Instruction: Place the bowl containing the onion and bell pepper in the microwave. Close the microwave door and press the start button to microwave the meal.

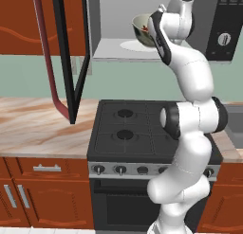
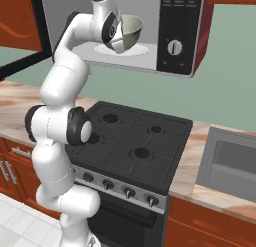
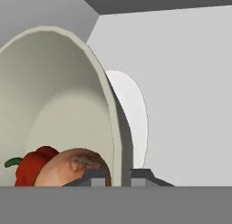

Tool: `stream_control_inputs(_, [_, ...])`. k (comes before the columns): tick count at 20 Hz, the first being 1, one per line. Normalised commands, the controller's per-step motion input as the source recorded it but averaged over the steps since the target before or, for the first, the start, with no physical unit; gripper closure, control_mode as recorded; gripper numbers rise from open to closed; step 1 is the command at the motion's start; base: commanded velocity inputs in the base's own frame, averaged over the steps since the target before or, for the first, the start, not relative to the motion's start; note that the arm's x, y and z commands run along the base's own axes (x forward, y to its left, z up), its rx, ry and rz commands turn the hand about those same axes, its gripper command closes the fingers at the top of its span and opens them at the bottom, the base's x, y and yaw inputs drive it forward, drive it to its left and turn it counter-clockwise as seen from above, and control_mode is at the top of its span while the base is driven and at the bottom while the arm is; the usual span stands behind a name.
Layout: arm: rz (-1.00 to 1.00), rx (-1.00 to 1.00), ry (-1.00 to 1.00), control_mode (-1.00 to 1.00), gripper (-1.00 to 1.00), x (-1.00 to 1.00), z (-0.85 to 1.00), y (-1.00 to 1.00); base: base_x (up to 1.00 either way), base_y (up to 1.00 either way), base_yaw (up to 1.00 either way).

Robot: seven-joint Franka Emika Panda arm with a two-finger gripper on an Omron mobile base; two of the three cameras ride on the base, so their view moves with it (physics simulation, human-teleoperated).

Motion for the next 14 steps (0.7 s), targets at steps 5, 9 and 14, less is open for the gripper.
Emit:
stream_control_inputs(5, [-0.03,0.0,0.0,-1.0,1.0,0.4,-0.17,0.0,0.0,0.0,0.0])
stream_control_inputs(9, [-0.01,0.0,0.0,-1.0,1.0,0.39,-0.15,0.0,0.0,0.0,0.0])
stream_control_inputs(14, [-0.01,0.0,-0.01,-1.0,-1.0,0.16,-0.01,0.0,0.0,0.0,0.0])
